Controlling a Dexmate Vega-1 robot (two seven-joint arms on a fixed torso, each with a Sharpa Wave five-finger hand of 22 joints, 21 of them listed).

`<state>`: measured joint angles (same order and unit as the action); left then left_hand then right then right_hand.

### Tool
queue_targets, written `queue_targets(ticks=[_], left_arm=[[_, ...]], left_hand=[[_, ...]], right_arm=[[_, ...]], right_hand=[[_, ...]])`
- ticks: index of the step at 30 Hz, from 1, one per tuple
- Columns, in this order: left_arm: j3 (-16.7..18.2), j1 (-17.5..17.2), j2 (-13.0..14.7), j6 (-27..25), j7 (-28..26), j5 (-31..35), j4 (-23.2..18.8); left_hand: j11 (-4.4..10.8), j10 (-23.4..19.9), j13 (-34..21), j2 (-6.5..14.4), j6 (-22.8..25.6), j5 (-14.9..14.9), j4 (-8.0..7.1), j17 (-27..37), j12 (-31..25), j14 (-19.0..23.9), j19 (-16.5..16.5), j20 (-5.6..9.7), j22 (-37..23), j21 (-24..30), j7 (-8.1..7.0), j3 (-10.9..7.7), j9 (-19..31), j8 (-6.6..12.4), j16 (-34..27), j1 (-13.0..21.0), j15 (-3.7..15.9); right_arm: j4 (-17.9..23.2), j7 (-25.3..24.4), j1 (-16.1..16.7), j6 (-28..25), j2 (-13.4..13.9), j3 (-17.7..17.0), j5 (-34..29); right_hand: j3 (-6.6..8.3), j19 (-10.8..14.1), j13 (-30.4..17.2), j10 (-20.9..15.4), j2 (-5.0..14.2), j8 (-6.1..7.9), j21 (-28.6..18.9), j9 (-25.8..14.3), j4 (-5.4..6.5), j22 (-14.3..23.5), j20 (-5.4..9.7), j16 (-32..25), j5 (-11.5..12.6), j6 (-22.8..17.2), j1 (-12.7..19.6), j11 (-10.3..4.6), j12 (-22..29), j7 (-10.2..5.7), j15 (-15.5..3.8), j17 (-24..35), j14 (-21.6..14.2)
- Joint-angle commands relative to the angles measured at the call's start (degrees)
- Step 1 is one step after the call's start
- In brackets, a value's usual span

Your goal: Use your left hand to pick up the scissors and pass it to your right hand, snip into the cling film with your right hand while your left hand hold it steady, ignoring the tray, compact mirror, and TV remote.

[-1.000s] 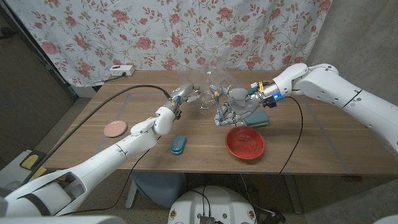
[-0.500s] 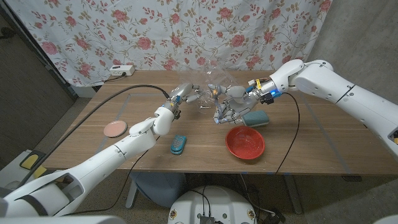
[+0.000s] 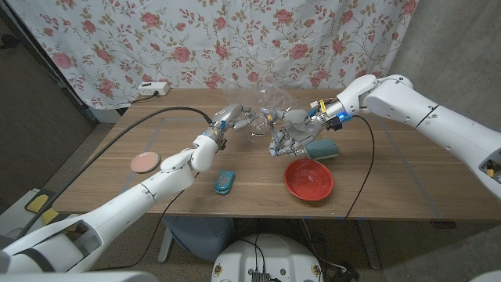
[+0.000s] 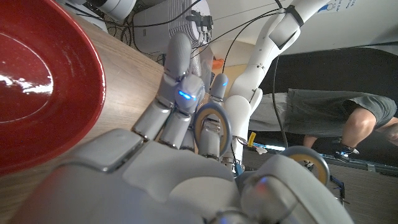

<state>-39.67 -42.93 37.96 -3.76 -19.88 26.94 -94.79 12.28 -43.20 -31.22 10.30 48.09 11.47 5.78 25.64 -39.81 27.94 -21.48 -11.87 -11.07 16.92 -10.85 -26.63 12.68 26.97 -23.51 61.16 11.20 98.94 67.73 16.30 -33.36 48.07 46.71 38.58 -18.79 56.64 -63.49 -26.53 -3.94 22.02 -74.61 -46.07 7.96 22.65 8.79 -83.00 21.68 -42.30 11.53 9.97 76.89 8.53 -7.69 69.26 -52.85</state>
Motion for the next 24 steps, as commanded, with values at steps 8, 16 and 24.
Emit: queue_targets(ticks=[8,16,24], left_arm=[[1.4,-2.4,1.1,-1.3,-0.2,0.0,-2.3],[1.6,-2.9,1.2,-1.1,-0.7,0.1,-2.4],[2.2,-3.7,1.6,-1.3,-1.2,0.0,-3.0]], left_hand=[[-0.08,-0.6,-0.3,-0.3,0.7,0.3,0.27,0.4,0.3,0.5,0.2,0.35,-0.1,-0.1,-0.20,-0.19,0.0,0.28,0.4,0.4,1.43],[-0.08,-0.6,-0.3,-0.4,0.7,0.3,0.29,0.6,0.4,0.4,0.4,0.46,-0.2,-0.1,-0.27,-0.12,0.0,0.29,0.5,0.4,1.38],[-0.07,-0.6,-0.4,-0.4,0.8,0.3,0.34,0.7,0.5,0.5,0.4,0.51,-0.2,-0.2,-0.29,-0.14,-0.1,0.31,0.7,0.4,1.45]], right_arm=[[-5.3,1.7,-2.1,2.2,-3.1,2.2,-3.1],[-7.3,2.1,-3.1,3.2,-4.6,3.0,-4.4],[-10.1,2.6,-4.0,4.5,-6.5,3.6,-5.2]], right_hand=[[-0.12,-0.2,0.8,-24.2,0.34,-0.49,-0.4,-0.3,-0.31,-0.2,2.95,0.6,0.2,-1.1,1.2,-11.82,2.1,0.75,-4.35,0.0,0.2],[-0.09,-0.1,0.2,-23.9,0.52,-0.80,-0.4,-0.4,-0.38,-0.6,2.95,0.5,0.1,-1.3,1.7,-11.93,2.4,0.58,-4.26,0.6,0.2],[-0.09,-0.2,0.7,-24.1,0.75,-1.08,-0.6,-0.7,-0.34,-0.6,3.00,1.4,0.0,-1.4,2.1,-11.92,2.1,0.73,-4.32,-0.1,0.1]])
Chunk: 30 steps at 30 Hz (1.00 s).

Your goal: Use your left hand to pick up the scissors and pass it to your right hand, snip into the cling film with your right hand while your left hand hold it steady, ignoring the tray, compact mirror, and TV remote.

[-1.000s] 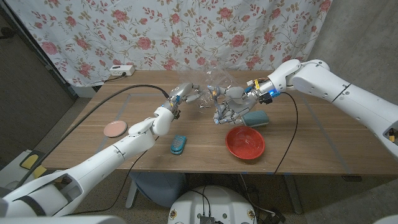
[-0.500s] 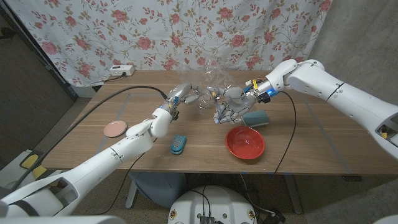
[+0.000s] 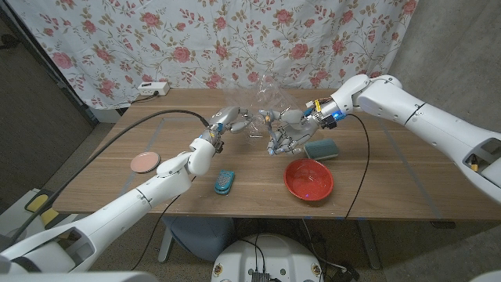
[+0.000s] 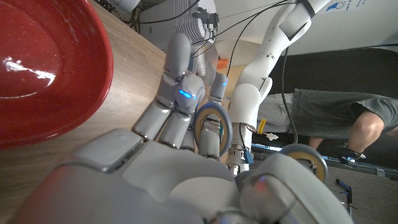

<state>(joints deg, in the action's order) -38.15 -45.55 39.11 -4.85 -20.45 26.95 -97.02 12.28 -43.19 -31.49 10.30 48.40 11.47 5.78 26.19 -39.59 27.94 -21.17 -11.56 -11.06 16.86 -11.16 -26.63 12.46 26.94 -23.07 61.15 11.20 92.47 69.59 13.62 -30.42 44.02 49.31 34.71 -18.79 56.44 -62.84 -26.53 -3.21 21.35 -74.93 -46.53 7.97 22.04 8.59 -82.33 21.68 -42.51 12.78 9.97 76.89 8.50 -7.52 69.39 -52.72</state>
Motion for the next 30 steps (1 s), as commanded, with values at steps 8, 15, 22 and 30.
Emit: queue_targets(ticks=[8,15,22,30], left_arm=[[1.4,-2.1,1.3,-0.8,-0.7,-0.2,-1.7],[1.5,-2.3,1.3,-0.6,-1.1,-0.2,-1.7],[1.6,-2.3,1.0,-0.3,-1.5,-0.4,-1.1],[1.5,-2.8,0.2,-0.7,-3.6,0.6,-0.9]], left_hand=[[-0.06,-0.7,-0.2,-0.4,0.4,0.3,0.38,0.4,0.4,0.6,0.1,0.20,-0.2,-0.1,-0.10,-0.07,0.1,0.33,0.3,0.5,1.48],[-0.07,-0.7,-0.3,-0.3,0.5,0.3,0.26,0.5,0.5,0.7,0.0,0.27,-0.2,-0.1,-0.14,-0.12,0.1,0.36,0.6,0.4,1.38],[-0.09,-0.7,-0.3,-0.3,0.5,0.3,0.35,0.7,0.5,0.8,0.2,0.44,-0.2,-0.2,-0.10,-0.10,0.1,0.36,0.7,0.4,1.53],[-0.07,-0.8,-0.4,-0.3,0.6,0.3,0.28,0.9,0.6,0.9,0.2,0.43,-0.2,-0.2,-0.16,-0.07,0.0,0.41,0.8,0.4,1.42]], right_arm=[[-5.7,1.7,-1.9,1.3,-3.6,2.2,-2.1],[-6.9,2.2,-2.4,1.4,-4.0,2.8,-3.1],[-7.2,1.4,-2.3,1.5,-4.0,2.1,-3.0],[-7.4,1.2,-2.4,1.7,-4.0,2.0,-3.2]], right_hand=[[-0.10,-0.1,-0.4,-24.0,0.28,-0.74,-0.4,-0.4,-0.31,-0.2,3.18,0.6,-0.2,-1.4,1.3,-11.93,2.3,0.70,-4.46,0.4,-0.1],[-0.13,-0.2,-0.6,-23.9,0.33,-0.93,-0.5,-0.6,-0.28,-0.1,3.18,1.0,-0.3,-1.5,1.5,-11.83,2.4,0.72,-4.47,0.1,-0.2],[-0.12,-0.2,0.3,-24.1,0.48,-1.17,-0.6,-0.6,-0.23,-0.3,3.14,1.0,-0.5,-1.6,1.6,-11.71,1.8,0.78,-4.46,0.4,-0.3],[-0.06,-0.2,0.1,-24.2,0.64,-1.28,-0.6,-0.8,-0.25,-0.4,3.17,1.2,-0.6,-1.6,1.8,-12.02,1.9,0.94,-4.46,0.3,-0.3]])
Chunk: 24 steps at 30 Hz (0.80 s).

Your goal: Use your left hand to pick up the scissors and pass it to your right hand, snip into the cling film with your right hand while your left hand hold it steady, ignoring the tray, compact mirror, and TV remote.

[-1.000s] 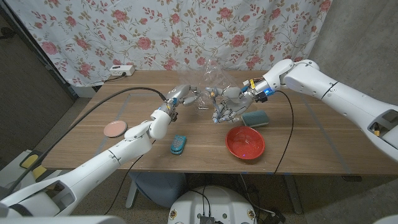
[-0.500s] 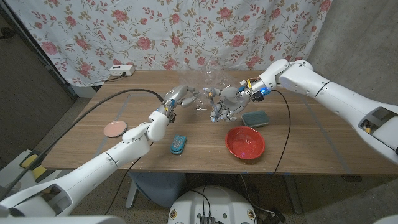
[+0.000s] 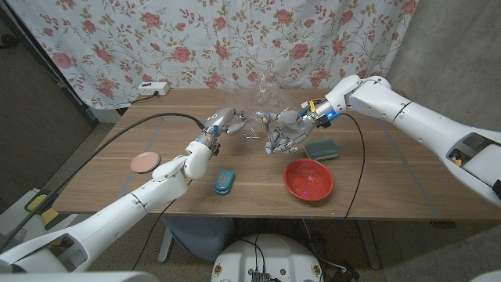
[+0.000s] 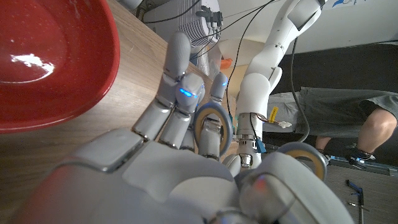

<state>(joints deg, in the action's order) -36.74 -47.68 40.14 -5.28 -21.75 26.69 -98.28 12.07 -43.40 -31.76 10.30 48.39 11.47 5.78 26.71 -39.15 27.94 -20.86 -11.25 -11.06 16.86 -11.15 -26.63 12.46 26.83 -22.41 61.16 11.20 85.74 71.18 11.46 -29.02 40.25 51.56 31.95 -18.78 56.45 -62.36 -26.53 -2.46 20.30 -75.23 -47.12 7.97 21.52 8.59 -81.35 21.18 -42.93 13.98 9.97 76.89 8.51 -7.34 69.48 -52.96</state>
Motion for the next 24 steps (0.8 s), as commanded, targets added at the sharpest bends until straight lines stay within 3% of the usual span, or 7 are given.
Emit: queue_targets(ticks=[1,24], left_arm=[[0.2,-0.8,-0.9,-0.5,-2.9,1.0,0.3],[0.1,-1.2,-1.3,0.3,-5.0,1.2,1.1]], left_hand=[[0.14,-0.6,-0.2,-0.3,0.6,0.3,0.30,0.4,0.2,0.9,-0.1,0.12,-0.3,-0.2,-0.07,-0.02,0.0,0.52,0.1,0.4,1.45],[0.18,-0.9,-0.4,-0.4,0.8,0.3,0.29,0.8,0.4,1.7,-0.5,0.03,-0.3,0.0,-0.24,0.00,-0.1,0.62,0.3,0.3,1.33]], right_arm=[[-0.6,-0.4,-0.3,-0.3,-0.4,-0.2,-0.2],[-0.9,-0.3,-0.3,-0.1,-0.6,0.3,-0.6]], right_hand=[[-0.06,-0.2,-0.4,-24.1,-0.09,-0.23,-0.3,-0.2,-0.26,0.0,3.19,0.3,-0.1,-1.1,0.7,-12.00,1.9,0.83,-4.66,0.0,-0.1],[0.02,-0.3,-0.1,-24.3,0.44,-0.77,-0.5,-0.5,-0.25,-0.3,3.20,1.0,-0.6,-1.6,1.4,-11.78,1.5,0.66,-4.74,0.1,-0.3]])
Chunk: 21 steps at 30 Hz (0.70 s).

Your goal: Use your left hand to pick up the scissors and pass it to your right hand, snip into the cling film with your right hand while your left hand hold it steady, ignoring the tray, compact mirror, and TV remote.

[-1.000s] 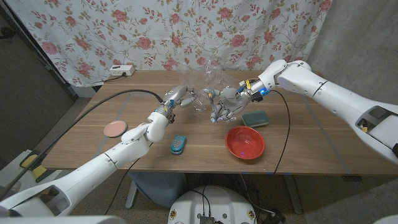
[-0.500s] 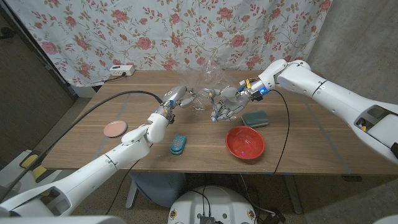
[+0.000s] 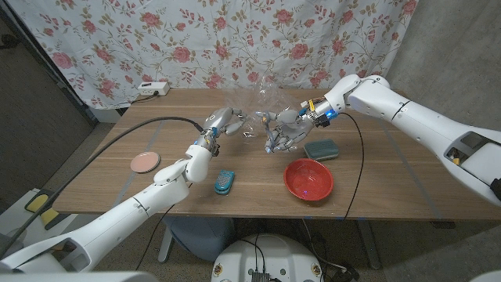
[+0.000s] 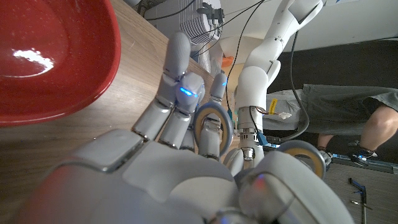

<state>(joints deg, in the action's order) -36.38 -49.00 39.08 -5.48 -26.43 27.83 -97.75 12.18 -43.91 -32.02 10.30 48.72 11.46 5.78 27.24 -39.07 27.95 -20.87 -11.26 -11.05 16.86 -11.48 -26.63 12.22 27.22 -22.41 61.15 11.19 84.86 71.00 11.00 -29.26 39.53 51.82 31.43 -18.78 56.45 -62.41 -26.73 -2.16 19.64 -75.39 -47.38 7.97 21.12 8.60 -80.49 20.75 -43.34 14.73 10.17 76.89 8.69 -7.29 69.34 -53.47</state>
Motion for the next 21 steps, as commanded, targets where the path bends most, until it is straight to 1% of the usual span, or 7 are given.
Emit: queue_targets(ticks=[1,4,7,17,18,19,21], left_arm=[[-0.3,0.1,-0.3,0.5,-0.3,0.1,0.6],[-0.5,0.5,-0.4,0.8,-0.2,0.1,1.0],[-0.6,0.7,-0.5,1.2,-0.2,0.1,1.3],[-0.6,0.9,-0.5,1.7,-0.3,0.0,1.7],[-0.5,0.9,-0.4,1.7,-0.3,0.0,1.7],[-0.5,0.9,-0.4,1.7,-0.3,0.0,1.6],[-0.5,0.8,-0.4,1.8,-0.4,0.0,1.7]], left_hand=[[0.07,-0.3,-0.1,-0.4,0.5,0.3,0.31,0.3,0.3,1.7,-0.5,0.11,-0.3,0.0,0.08,-0.02,0.2,0.25,0.3,0.3,1.37],[0.07,-0.3,-0.1,-0.4,0.5,0.3,0.35,0.4,0.5,1.7,-0.4,0.14,-0.3,-0.1,0.06,-0.01,0.2,0.26,0.4,0.3,1.40],[0.07,-0.3,-0.1,-0.4,0.5,0.3,0.36,0.4,0.5,1.7,-0.4,0.20,-0.3,-0.1,0.01,0.00,0.2,0.27,0.4,0.3,1.42],[0.07,-0.4,-0.2,-0.4,0.5,0.3,0.35,0.6,0.6,1.8,-0.4,0.37,-0.3,-0.1,-0.04,-0.01,0.1,0.25,0.5,0.3,1.42],[0.07,-0.4,-0.2,-0.4,0.5,0.3,0.38,0.6,0.6,1.9,-0.4,0.36,-0.3,-0.1,-0.06,0.00,0.1,0.26,0.5,0.3,1.47],[0.07,-0.4,-0.2,-0.4,0.5,0.3,0.36,0.6,0.6,1.9,-0.3,0.35,-0.3,-0.1,-0.05,0.00,0.1,0.25,0.6,0.3,1.42],[0.08,-0.4,-0.2,-0.4,0.4,0.3,0.36,0.6,0.6,1.9,-0.3,0.36,-0.3,-0.1,-0.07,-0.01,0.1,0.21,0.6,0.3,1.39]], right_arm=[[0.0,-0.1,0.2,0.2,0.1,0.0,-0.1],[0.1,-0.2,0.3,-0.1,0.2,-0.3,0.3],[0.3,-0.5,0.4,-0.1,0.3,-0.4,0.3],[-0.8,0.3,-0.3,0.0,-0.8,0.5,-0.2],[-0.9,0.1,-0.2,0.4,-0.8,0.3,-0.2],[-0.9,0.1,-0.3,0.5,-0.9,0.4,-0.3],[-1.0,0.3,-0.4,0.4,-1.0,0.4,-0.3]], right_hand=[[0.03,-0.2,0.6,-24.2,0.16,-0.12,-0.2,-0.3,-0.25,-0.2,3.23,0.2,-0.2,-1.2,0.7,-12.03,1.1,0.29,-4.73,0.2,0.1],[0.05,-0.2,-0.6,-24.0,0.27,-0.20,-0.2,-0.4,-0.29,-0.2,3.23,0.5,-0.3,-1.2,0.9,-11.98,1.8,0.53,-4.80,-0.1,0.1],[0.14,-0.3,-0.3,-24.1,0.45,-0.28,-0.3,-0.4,-0.35,-0.1,3.26,0.5,-0.4,-1.3,1.2,-12.09,1.6,0.53,-4.82,0.1,0.1],[0.51,-0.3,0.2,-24.4,1.37,-0.49,-0.5,-0.7,-1.01,-0.4,3.27,1.2,-0.8,-1.4,3.8,-12.33,1.1,0.35,-4.76,-0.2,-0.3],[0.51,-0.3,-0.6,-24.2,1.39,-0.54,-0.6,-0.7,-1.07,-0.3,3.23,1.1,-0.9,-1.4,4.0,-12.34,1.5,0.34,-4.74,0.2,-0.2],[0.53,-0.2,0.2,-24.4,1.47,-0.57,-0.5,-0.7,-1.11,-0.5,3.25,1.2,-0.9,-1.5,4.2,-12.34,1.1,0.32,-4.78,0.1,-0.2],[0.82,-0.2,0.0,-24.4,1.93,-0.60,-0.6,-0.7,-1.34,-0.5,3.32,1.4,-0.9,-1.5,5.1,-12.50,1.2,0.27,-4.86,-0.1,-0.2]])
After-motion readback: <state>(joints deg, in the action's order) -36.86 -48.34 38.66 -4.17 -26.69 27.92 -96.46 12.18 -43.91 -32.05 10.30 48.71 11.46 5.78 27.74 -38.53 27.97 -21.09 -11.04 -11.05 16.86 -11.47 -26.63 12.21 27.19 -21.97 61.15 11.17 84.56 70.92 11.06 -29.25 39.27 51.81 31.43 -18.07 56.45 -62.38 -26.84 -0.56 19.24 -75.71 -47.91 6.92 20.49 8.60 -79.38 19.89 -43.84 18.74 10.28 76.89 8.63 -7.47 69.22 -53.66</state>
